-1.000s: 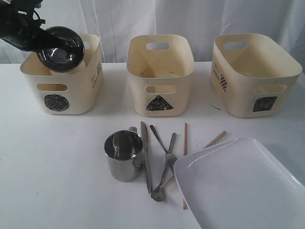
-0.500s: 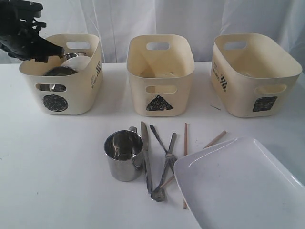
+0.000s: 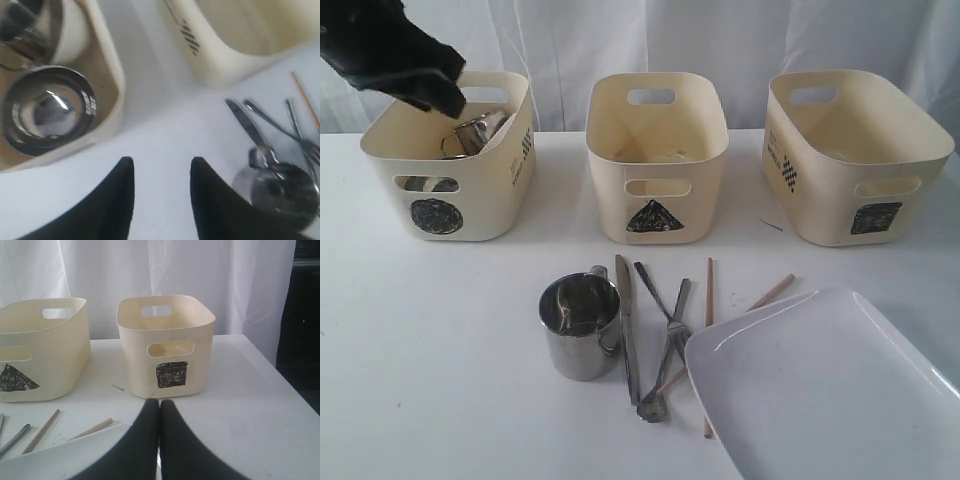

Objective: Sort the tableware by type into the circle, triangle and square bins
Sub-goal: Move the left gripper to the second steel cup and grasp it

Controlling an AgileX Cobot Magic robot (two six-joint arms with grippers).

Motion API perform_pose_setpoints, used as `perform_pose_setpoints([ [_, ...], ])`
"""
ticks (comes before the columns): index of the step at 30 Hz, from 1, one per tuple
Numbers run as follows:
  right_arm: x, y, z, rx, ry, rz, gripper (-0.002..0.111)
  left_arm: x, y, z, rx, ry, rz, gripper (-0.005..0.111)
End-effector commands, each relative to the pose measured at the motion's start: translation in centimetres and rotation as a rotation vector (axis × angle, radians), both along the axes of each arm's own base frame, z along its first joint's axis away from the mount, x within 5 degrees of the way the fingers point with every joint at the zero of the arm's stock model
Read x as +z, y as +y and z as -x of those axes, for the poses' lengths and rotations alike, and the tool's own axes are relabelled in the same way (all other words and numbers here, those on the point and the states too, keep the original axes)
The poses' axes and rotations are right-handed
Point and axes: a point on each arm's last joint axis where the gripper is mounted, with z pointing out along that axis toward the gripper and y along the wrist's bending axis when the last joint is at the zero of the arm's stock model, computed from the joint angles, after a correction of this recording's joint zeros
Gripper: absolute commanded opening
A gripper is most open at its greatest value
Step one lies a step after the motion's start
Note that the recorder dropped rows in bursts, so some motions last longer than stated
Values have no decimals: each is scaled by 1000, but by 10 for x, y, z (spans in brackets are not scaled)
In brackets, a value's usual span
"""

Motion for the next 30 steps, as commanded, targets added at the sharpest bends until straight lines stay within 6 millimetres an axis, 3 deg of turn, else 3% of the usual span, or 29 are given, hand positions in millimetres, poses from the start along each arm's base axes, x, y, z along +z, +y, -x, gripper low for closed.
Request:
perform_pose_setpoints([
  [1,-1,0,0,2,-6,11,0,-25,-29,23,-132,117,-56,42],
  [10,-1,0,0,2,-6,11,0,-58,-46,39,-193,190,-95,43],
  [13,-1,0,0,2,-6,11,0,-68,-48,39,-181,193,-66,59],
  [16,-1,0,0,2,-6,11,0,-81,-51,38,-166,229,-31,68],
  [24,-1,0,0,2,-6,11,0,-111,-62,28,-131,334,29,69],
  [30,-1,0,0,2,-6,11,0,-117,-66,23,-113,330,62,69],
])
